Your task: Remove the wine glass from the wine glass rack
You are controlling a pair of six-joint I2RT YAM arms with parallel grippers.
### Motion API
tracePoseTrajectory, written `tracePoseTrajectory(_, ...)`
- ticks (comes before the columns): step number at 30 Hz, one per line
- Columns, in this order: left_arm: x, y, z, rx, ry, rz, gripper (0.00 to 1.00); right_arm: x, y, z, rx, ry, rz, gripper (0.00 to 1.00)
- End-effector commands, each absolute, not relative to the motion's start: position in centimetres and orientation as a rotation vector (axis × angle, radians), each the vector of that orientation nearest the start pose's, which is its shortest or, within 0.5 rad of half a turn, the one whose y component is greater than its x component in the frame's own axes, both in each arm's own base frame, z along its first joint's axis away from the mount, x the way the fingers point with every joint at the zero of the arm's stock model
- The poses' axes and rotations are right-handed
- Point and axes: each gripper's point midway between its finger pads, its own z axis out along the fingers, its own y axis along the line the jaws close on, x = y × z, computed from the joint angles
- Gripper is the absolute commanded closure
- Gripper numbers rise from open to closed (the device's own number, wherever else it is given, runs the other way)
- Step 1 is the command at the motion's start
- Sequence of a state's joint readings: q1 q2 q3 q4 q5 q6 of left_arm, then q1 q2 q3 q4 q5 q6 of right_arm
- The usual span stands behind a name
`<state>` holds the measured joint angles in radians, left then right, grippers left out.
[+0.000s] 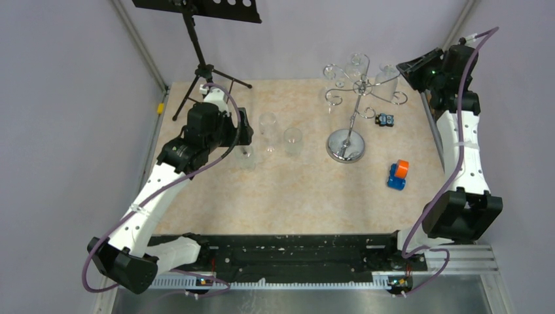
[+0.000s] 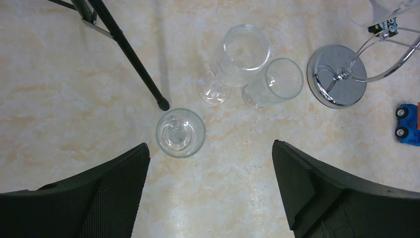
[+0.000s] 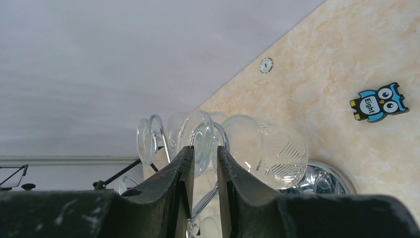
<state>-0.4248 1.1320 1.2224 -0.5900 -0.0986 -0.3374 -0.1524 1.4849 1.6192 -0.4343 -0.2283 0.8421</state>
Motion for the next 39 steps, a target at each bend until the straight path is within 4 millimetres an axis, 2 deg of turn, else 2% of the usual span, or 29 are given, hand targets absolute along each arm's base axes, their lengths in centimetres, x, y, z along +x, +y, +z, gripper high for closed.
tracePoseTrajectory(1,32.1,-13.5,29.4,0.016,2.027,-0.36,0.03,46.5,0.3,39.1,0.739,1.705,0.708,0.75)
tracePoseTrajectory(9,32.1,-13.4,29.3,0.01,2.029,-0.35,0.03,47.3,1.1,38.6,0.727,1.701,0.779,0.8)
tracePoseTrajectory(26,32.0,-13.2,29.3,0.003,2.029,-0.342,0.03,47.9,3.8,38.9,0.722,1.647,1.044,0.8)
tracePoseTrajectory(32,32.0,-13.2,29.3,0.002,2.029,-0.344,0.03,47.9,3.7,38.1,0.736,1.678,1.026,0.8)
tracePoseTrajectory(34,32.0,-13.2,29.2,0.003,2.031,-0.344,0.03,47.9,3.5,38.0,0.741,1.681,1.008,0.87)
tracePoseTrajectory(36,32.0,-13.2,29.2,0.003,2.031,-0.344,0.03,47.8,3.2,38.1,0.747,1.683,0.979,1.0)
tracePoseTrajectory(39,32.0,-13.2,29.3,0.001,2.029,-0.344,0.03,47.4,2.4,38.6,0.765,1.66,0.93,1.0)
